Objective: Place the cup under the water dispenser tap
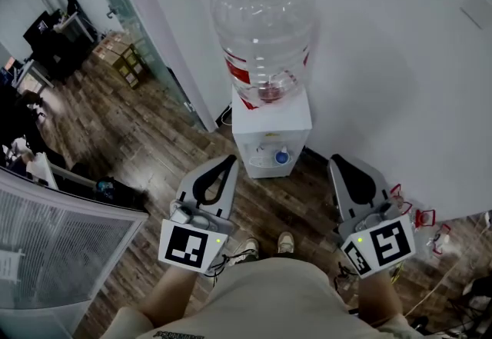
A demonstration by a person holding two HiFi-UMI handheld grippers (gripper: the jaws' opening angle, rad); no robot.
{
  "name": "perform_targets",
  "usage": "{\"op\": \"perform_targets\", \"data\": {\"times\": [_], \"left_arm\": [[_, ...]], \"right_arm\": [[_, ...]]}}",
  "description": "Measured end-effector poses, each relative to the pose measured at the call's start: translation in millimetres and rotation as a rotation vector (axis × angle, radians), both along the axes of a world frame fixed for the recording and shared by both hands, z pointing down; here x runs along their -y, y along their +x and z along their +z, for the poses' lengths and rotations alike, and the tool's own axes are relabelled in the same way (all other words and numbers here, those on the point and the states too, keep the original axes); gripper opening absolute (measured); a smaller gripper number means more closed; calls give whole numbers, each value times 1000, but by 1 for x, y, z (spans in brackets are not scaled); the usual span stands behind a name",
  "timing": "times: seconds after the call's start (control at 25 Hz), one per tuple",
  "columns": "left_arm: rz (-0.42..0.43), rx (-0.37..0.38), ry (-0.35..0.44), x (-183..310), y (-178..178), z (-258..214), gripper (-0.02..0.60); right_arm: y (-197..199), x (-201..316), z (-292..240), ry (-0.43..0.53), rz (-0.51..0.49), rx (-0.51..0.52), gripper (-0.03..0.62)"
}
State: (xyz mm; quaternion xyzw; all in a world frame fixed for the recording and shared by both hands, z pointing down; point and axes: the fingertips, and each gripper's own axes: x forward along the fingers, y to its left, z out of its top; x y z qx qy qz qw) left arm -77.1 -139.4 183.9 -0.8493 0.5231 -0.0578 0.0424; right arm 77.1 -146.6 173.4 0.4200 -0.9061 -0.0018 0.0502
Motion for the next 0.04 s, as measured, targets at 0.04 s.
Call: {"op": "perform_targets", "data": {"times": [0.04], "left_arm": [[0, -5, -1, 1, -1, -1, 6]], "right_arm": [[-1, 0, 0, 1, -2, -1, 6]]}}
